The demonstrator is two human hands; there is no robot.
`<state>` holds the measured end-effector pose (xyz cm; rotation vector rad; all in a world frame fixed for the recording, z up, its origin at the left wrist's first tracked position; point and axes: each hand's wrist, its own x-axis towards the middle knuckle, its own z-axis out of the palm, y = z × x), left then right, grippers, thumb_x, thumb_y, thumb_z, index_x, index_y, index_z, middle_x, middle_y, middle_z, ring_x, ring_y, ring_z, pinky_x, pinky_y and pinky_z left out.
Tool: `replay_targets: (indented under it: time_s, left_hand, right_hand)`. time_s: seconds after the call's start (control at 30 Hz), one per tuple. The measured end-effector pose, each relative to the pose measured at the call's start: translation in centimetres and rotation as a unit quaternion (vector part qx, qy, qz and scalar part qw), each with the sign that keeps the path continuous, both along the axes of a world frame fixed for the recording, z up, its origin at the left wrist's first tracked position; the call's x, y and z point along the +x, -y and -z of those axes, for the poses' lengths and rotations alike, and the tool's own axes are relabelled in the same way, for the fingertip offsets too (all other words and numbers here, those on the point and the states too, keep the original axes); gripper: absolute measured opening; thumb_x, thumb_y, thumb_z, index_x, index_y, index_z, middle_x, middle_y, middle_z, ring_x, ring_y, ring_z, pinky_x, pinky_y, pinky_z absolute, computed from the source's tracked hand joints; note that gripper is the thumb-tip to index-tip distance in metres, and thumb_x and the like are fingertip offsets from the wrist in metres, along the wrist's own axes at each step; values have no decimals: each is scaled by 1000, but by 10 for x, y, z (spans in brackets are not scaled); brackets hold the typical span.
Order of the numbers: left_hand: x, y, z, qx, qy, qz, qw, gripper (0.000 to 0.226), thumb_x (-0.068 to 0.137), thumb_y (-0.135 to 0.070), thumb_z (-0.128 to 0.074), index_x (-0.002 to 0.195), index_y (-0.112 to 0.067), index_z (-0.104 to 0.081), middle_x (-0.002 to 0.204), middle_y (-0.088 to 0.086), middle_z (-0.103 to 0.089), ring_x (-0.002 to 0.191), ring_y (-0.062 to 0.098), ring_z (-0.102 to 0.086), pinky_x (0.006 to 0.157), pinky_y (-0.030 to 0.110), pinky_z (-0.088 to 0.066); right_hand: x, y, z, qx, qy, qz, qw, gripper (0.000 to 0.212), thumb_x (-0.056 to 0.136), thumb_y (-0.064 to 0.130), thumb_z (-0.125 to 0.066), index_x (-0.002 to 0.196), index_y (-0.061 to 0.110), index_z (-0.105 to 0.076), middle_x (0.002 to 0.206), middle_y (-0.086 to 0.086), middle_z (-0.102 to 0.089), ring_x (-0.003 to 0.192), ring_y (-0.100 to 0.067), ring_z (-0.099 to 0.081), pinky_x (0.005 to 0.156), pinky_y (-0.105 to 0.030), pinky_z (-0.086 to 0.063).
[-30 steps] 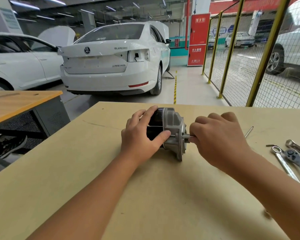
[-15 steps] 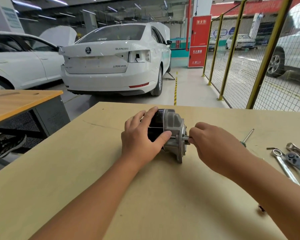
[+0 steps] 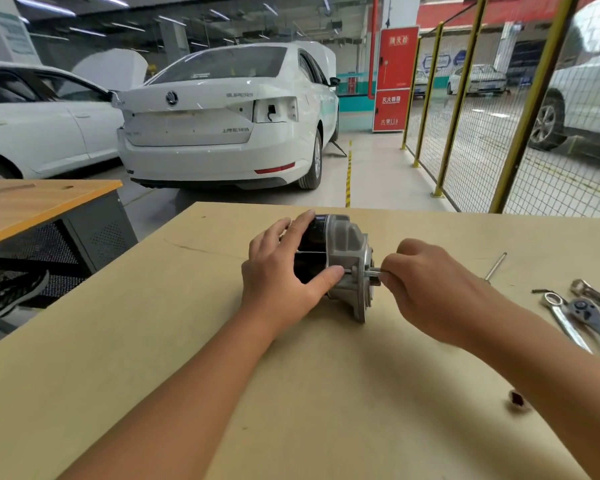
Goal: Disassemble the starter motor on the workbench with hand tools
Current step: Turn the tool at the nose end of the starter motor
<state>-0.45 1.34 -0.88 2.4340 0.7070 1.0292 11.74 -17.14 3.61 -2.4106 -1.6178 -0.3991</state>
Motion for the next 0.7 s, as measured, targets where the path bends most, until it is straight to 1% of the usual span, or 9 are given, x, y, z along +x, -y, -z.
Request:
replay_targets:
  time_s: [0.13, 0.23, 0.33, 0.4, 0.47, 0.5, 0.57, 0.63, 0.7]
  left_hand:
    - [1, -1, 0, 4, 1, -2, 1000, 89, 73, -79, -55, 155, -49, -34, 154, -6, -44, 139, 24, -38, 110, 50, -42]
    - [2, 1, 0, 9, 1, -7, 1000, 89, 73, -82, -48, 155, -48, -35, 154, -6, -44, 138, 25, -39, 109, 51, -42]
    - [1, 2, -1, 7, -2, -12, 1000, 90, 72, -82, -50, 155, -48, -35, 155, -7, -43, 140, 24, -37, 109, 51, -43]
    - [1, 1, -1, 3, -2, -9, 1000, 90, 73, -78, -57, 155, -48, -35, 156, -7, -43, 141, 24, -37, 110, 50, -42]
    - [0, 2, -2, 4, -1, -8, 1000, 90, 74, -74, -62, 155, -47, -35, 156, -7, -43, 141, 24, -37, 111, 50, -42]
    - [0, 2, -2, 4, 0, -8, 1000, 90, 75, -73, -65, 156, -47, -35, 156, -7, -42, 141, 24, -37, 111, 50, -42]
    - [0, 2, -1, 8, 3, -6, 1000, 88, 80, -68, -73, 156, -46, -35, 156, -6, -42, 141, 24, -36, 111, 50, -41]
    - [1, 2, -1, 11, 4, -8, 1000, 88, 81, -63, -77, 156, -46, -35, 156, -6, -42, 141, 24, -36, 111, 50, -41]
    - [1, 1, 0, 11, 6, -8, 1000, 88, 80, -62, -77, 156, -46, -36, 156, -6, -43, 141, 24, -36, 111, 51, -41]
  right_hand:
    - [-2, -2, -1, -26, 17, 5, 1000, 13, 101, 18, -49, 99, 18, -62, 97, 1, -52, 77, -24, -58, 72, -41, -53]
    - [-4, 1, -3, -13, 112, 30, 993, 11, 97, 25, -54, 99, 31, -63, 96, 9, -57, 76, -20, -62, 76, -36, -47]
    - [-6, 3, -5, 9, 123, 36, 992, 11, 101, 32, -51, 102, 35, -61, 96, 11, -60, 76, -18, -63, 77, -35, -44]
    - [-4, 4, -5, 6, 118, 26, 993, 16, 104, 39, -44, 103, 35, -60, 90, 11, -58, 74, -20, -62, 71, -33, -44]
    - [-4, 4, -6, 4, 99, 6, 995, 28, 104, 44, -36, 100, 32, -61, 84, 9, -54, 69, -25, -59, 58, -30, -40]
    - [-4, 5, -7, 5, 93, -3, 996, 33, 103, 42, -33, 97, 28, -63, 81, 7, -52, 66, -26, -57, 54, -31, -38]
    - [-3, 5, -7, 3, 91, -16, 996, 35, 102, 33, -33, 94, 20, -64, 80, 2, -51, 63, -27, -54, 56, -35, -44]
    - [-2, 4, -7, -8, 72, -16, 997, 26, 102, 24, -40, 98, 17, -65, 85, -1, -53, 67, -26, -56, 65, -41, -51]
    - [-2, 2, -7, -14, 52, -15, 998, 16, 102, 18, -48, 104, 17, -64, 91, 0, -54, 72, -24, -57, 71, -40, -53]
